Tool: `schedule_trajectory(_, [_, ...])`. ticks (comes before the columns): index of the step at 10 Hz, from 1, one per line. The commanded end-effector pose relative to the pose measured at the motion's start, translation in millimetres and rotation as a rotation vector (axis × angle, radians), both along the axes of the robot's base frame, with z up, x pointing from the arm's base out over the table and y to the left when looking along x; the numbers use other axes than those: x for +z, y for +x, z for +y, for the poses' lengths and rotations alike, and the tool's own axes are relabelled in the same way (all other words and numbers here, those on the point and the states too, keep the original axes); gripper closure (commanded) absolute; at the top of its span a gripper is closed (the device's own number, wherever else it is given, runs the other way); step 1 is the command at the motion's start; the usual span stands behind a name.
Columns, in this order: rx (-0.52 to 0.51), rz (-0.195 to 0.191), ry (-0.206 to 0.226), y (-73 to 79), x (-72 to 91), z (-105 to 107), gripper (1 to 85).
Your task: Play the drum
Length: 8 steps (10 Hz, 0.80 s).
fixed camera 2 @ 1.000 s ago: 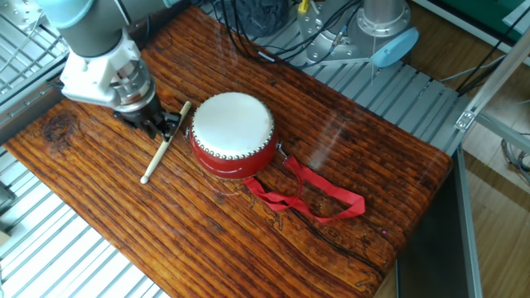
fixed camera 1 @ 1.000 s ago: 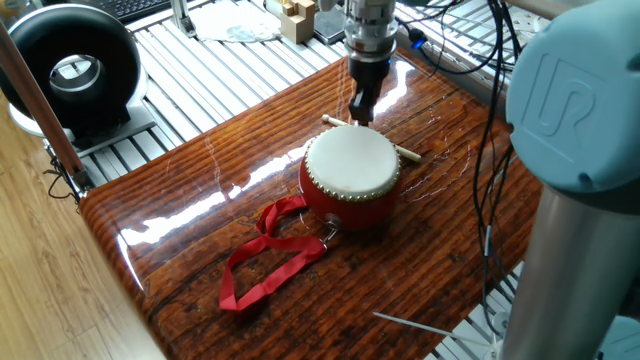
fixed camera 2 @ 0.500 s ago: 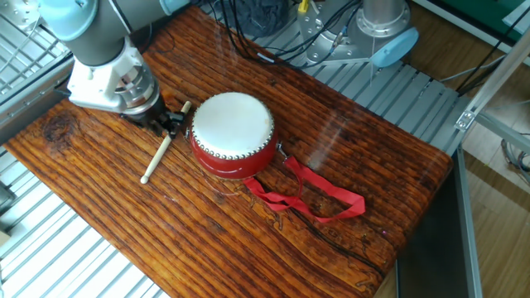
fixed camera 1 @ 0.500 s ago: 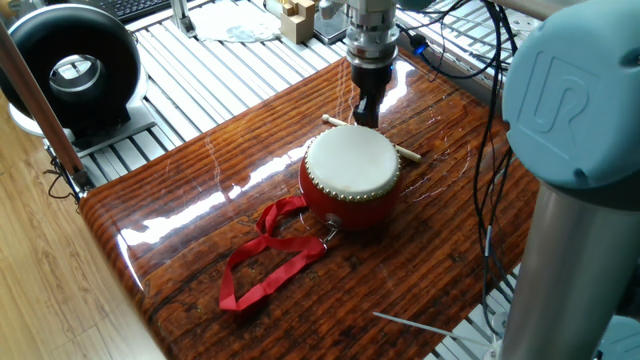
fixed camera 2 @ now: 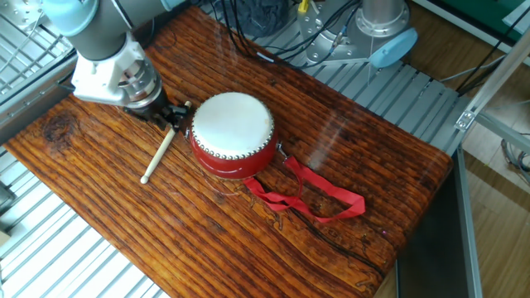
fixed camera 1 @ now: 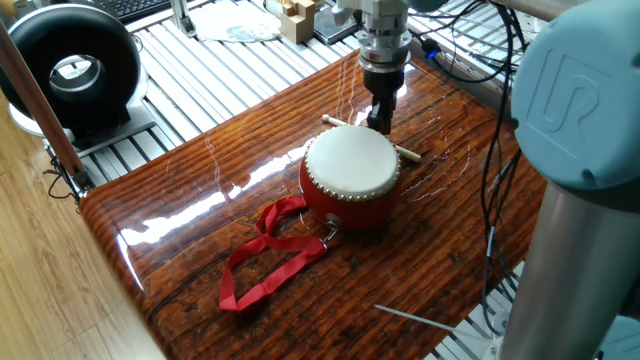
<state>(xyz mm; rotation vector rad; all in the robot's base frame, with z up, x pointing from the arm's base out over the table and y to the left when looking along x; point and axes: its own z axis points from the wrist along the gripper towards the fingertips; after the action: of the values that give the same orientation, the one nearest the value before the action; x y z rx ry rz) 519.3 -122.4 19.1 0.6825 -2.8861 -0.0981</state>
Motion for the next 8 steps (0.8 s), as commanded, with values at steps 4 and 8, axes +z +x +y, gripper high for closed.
schedule_trajectory(4, [0.014, -0.035, 0.001, -19.2, -7.2, -12, 53.7])
schedule_trajectory(8, [0.019, -0.045, 0.023, -24.5, -11.8, -11, 54.0])
